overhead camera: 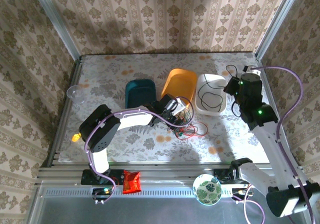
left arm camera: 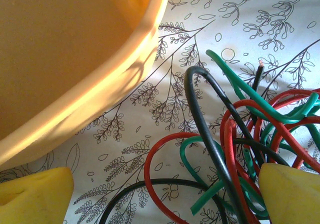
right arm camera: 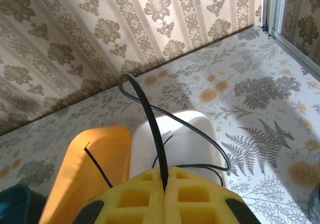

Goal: Untangle the cables

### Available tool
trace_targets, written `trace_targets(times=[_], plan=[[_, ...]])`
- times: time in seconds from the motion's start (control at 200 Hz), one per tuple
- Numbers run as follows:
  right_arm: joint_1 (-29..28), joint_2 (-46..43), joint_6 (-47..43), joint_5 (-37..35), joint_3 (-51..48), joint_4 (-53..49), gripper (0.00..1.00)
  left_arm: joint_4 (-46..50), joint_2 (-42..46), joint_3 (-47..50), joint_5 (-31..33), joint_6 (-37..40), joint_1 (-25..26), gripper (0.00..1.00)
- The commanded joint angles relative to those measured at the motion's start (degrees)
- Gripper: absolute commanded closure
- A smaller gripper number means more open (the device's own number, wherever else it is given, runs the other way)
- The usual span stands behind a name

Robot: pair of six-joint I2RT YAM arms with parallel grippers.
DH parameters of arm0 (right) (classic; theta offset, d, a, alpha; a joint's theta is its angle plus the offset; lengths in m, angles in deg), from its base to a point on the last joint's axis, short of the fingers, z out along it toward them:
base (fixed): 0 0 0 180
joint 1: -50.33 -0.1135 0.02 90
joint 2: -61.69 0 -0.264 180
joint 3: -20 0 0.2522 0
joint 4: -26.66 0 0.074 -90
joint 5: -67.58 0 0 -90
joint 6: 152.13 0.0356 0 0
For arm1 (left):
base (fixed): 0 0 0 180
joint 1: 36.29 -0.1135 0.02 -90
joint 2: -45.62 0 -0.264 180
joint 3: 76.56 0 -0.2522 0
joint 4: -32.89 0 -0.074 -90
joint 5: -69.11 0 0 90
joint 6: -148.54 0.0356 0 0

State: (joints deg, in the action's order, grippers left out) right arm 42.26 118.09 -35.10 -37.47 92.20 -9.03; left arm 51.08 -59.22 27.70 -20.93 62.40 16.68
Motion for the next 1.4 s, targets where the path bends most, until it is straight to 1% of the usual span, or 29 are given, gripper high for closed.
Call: trace_targets(times=[0.0, 0.145, 0.29, 0.355, 0.43, 0.525, 0.63, 0.74, 0.78, 0.805, 0.82, 0.875, 0.91, 0.94, 1.015, 1.06, 1.13, 1.2, 1.265, 1.395], plan=[[0.94, 4.41, -0.22, -0.44, 1.07, 1.62, 1.00, 1.01, -0.54, 0.76, 1.15, 0.79, 0.73, 0.03], [1.49, 10.46, 0.69, 1.59, 0.77, 2.70, 1.00, 1.02, -0.32, 1.10, 1.76, 0.78, 0.99, 0.03], [1.48, 16.62, 3.01, 2.70, 0.63, 0.08, 1.00, 1.20, -0.37, 0.89, 2.01, 0.93, 1.10, 0.03], [1.48, 19.43, 4.08, 4.58, 0.15, -1.18, 1.00, 1.17, -0.37, 0.90, 2.14, 0.97, 1.13, 0.02], [1.48, 22.91, 4.27, 8.67, 0.12, -2.55, 1.00, 1.28, -0.54, 0.72, 2.05, 1.13, 1.09, 0.02], [1.48, 29.78, 4.02, 13.22, 1.36, -5.34, 0.99, 1.46, -0.72, 0.32, 1.89, 1.35, 1.14, 0.02], [1.48, 34.48, 4.09, 14.56, 2.39, -6.80, 0.96, 1.73, -0.81, 0.10, 1.88, 1.60, 1.17, 0.02], [1.47, 36.35, 4.44, 15.25, 2.55, -6.19, 0.93, 1.81, -0.81, 0.02, 1.96, 1.68, 1.30, 0.02], [1.48, 36.52, 4.49, 15.01, 2.81, -6.28, 0.91, 1.87, -0.81, -0.04, 2.05, 1.79, 1.27, 0.02], [1.48, 36.50, 4.48, 14.69, 2.99, -6.43, 0.88, 1.95, -0.81, -0.03, 2.05, 1.85, 1.32, 0.02], [1.48, 36.47, 4.52, 14.43, 3.12, -6.53, 0.84, 1.91, -0.81, -0.07, 2.05, 1.80, 1.33, 0.02], [1.48, 35.65, 4.53, 13.01, 3.43, -6.95, 0.64, 1.92, -0.81, -0.05, 2.05, 1.96, 1.34, 0.01], [1.40, 34.64, 4.61, 11.88, 3.53, -7.09, 0.57, 1.91, -0.72, -0.03, 2.05, 2.06, 1.38, 0.01], [1.40, 33.53, 4.48, 10.97, 3.46, -6.96, 0.54, 1.82, -0.64, 0.01, 2.05, 2.17, 1.39, 0.01], [1.40, 29.78, 3.94, 8.11, 2.82, -6.34, 0.47, 1.60, -0.54, 0.17, 2.04, 2.22, 1.37, 0.01], [1.40, 27.20, 3.35, 6.52, 2.32, -5.78, 0.45, 1.39, -0.46, 0.27, 2.01, 2.36, 1.32, 0.01], [1.31, 23.73, 2.32, 4.77, 1.55, -5.99, 0.44, 0.96, -0.21, 0.44, 2.23, 2.54, 1.27, 0.00], [0.90, 19.54, 1.02, 4.73, 0.48, -6.57, 0.44, 0.59, -0.02, 0.62, 2.45, 2.64, 1.30, 0.00], [-0.15, 16.69, -1.30, 8.15, -0.88, -6.94, 0.44, 0.07, 0.29, 0.84, 2.67, 2.63, 1.21, 0.00], [-4.05, 13.72, -6.62, 26.46, -4.76, -6.36, 0.44, -1.57, 1.19, 1.81, 1.94, 2.44, 0.97, 0.00]])
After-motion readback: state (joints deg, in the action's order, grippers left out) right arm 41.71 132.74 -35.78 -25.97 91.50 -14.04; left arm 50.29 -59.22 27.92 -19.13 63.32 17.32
